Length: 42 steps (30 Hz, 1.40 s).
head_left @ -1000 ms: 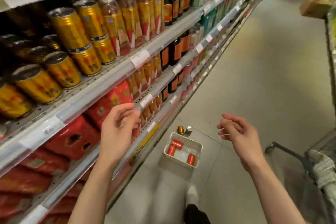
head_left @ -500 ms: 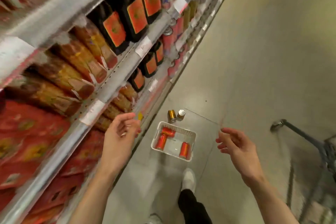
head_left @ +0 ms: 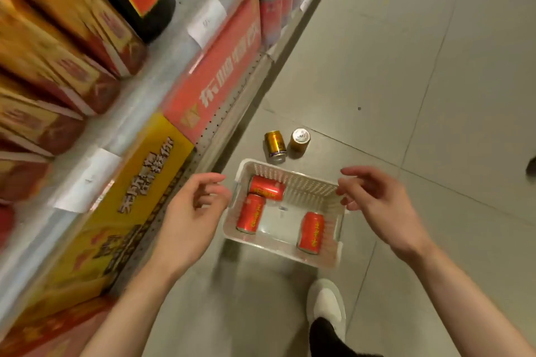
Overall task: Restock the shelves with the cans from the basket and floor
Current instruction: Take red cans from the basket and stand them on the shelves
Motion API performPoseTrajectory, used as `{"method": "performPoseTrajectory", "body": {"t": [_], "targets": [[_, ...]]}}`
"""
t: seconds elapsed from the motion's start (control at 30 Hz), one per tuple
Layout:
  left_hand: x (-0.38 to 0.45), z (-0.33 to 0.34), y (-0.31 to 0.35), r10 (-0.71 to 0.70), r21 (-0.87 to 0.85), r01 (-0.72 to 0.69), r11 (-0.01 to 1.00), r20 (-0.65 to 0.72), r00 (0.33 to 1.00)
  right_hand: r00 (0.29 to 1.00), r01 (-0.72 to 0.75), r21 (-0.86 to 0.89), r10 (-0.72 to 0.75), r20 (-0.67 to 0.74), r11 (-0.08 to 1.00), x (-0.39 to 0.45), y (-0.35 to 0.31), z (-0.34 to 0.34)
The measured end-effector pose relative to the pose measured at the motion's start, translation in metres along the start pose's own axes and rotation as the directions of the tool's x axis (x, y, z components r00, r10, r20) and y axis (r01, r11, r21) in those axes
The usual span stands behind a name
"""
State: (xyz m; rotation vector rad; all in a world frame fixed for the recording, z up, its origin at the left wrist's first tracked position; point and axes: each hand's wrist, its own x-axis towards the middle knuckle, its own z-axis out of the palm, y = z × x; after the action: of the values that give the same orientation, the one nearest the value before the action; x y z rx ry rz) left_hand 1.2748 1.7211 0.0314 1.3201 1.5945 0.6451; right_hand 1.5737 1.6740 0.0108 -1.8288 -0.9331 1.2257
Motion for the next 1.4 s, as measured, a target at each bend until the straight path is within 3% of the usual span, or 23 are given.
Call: {"method": "performPoseTrajectory", "body": {"t": [0.3,0.5,0.67,0.87,0.97,1.23,1.4], "targets": [[0.080,0.059,-0.152,0.079,0.036,-0.079,0.996,-0.014,0.997,0.998,0.063,-0.060,-0.061,0.028,0.996,0.076,0.128,0.065],[0.106,0.065,-0.207,0.152,0.262,-0.143,0.954,-0.014,0.988,0.996,0.079,-0.067,-0.077,0.038,0.995,0.085,0.166,0.093],[0.104,0.070,-0.211,0.170,0.287,-0.182,0.941,0.066,0.983,0.993,0.034,-0.152,-0.016,0.121,0.988,0.088,0.175,0.125],[0.099,0.068,-0.211,0.156,0.246,-0.174,0.954,0.089,0.984,0.918,-0.152,-0.293,0.245,0.313,0.944,0.105,0.203,0.198],[0.096,0.068,-0.212,0.154,0.240,-0.170,0.956,0.083,0.985,0.889,-0.248,-0.258,0.325,0.321,0.934,0.116,0.216,0.223],[0.090,0.064,-0.213,0.086,0.107,-0.093,0.990,0.070,0.994,0.898,-0.382,-0.068,0.387,0.210,0.922,0.125,0.234,0.262],[0.086,0.056,-0.214,0.071,0.061,-0.072,0.996,0.020,0.997,0.868,-0.422,0.029,0.394,0.302,0.906,0.122,0.227,0.240]]}}
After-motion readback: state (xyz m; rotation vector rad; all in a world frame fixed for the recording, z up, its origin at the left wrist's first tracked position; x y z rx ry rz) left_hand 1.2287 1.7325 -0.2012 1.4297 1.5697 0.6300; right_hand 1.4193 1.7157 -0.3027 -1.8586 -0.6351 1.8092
